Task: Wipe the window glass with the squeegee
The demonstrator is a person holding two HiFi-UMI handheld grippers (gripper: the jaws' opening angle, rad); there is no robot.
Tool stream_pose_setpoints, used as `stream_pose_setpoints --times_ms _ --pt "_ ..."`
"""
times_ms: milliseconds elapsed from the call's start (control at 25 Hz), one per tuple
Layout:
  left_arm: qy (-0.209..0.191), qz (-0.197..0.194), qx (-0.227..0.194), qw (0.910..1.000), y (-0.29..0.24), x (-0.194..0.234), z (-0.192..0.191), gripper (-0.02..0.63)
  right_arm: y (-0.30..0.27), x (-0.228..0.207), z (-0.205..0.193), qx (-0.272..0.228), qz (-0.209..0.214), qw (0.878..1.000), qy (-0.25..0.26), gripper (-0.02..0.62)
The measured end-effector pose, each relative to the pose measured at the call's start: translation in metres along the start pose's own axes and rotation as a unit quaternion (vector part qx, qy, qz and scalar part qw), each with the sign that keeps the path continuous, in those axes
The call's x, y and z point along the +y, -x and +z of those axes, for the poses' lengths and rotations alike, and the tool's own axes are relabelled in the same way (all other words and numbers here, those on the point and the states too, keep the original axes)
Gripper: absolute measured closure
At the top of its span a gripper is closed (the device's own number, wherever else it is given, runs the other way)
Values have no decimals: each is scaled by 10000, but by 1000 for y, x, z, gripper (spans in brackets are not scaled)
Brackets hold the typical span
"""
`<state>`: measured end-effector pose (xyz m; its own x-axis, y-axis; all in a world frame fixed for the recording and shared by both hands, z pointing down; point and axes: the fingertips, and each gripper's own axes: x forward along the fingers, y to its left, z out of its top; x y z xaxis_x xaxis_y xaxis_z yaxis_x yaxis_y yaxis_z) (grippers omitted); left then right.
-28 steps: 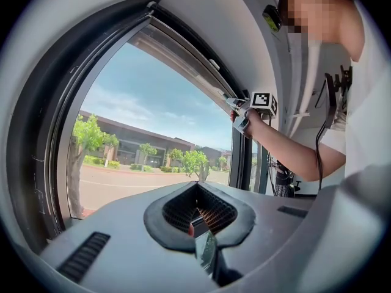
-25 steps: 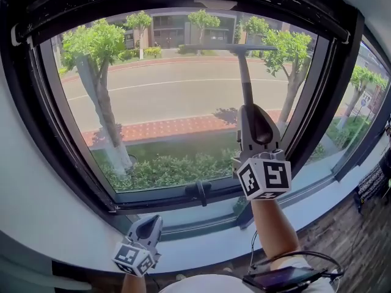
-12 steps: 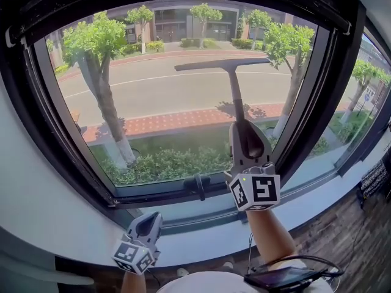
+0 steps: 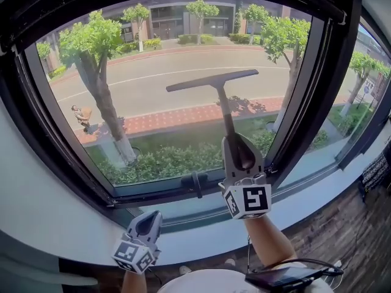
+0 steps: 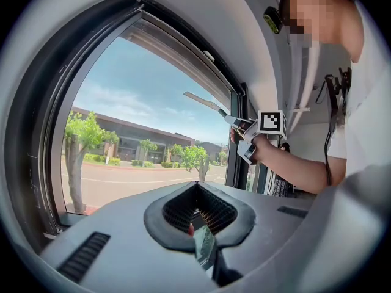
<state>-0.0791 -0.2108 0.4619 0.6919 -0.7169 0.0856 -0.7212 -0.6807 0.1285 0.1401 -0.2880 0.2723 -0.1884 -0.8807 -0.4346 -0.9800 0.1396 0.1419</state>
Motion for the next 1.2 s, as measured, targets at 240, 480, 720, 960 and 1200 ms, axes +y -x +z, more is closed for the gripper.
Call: stream_pose_setpoints --times_ms 240,480,720,960,1200 --pt "14 -13 19 10000 -7 -4 -3 588 16 1 -22 247 -6 9997 -45 495" --pt "50 -11 43 10000 -12 -7 -4 588 34 3 -48 477 -42 9988 -133 495" --pt "46 -19 56 10000 -16 -7 -6 588 45 3 -66 662 -44 9976 -177 495" --pt "54 -32 94 9999 -18 -7 -8 588 60 3 -89 907 -59 9954 -288 495" --pt "46 -72 156 9998 -19 -7 -11 588 71 6 -107 1053 -75 9938 -351 495"
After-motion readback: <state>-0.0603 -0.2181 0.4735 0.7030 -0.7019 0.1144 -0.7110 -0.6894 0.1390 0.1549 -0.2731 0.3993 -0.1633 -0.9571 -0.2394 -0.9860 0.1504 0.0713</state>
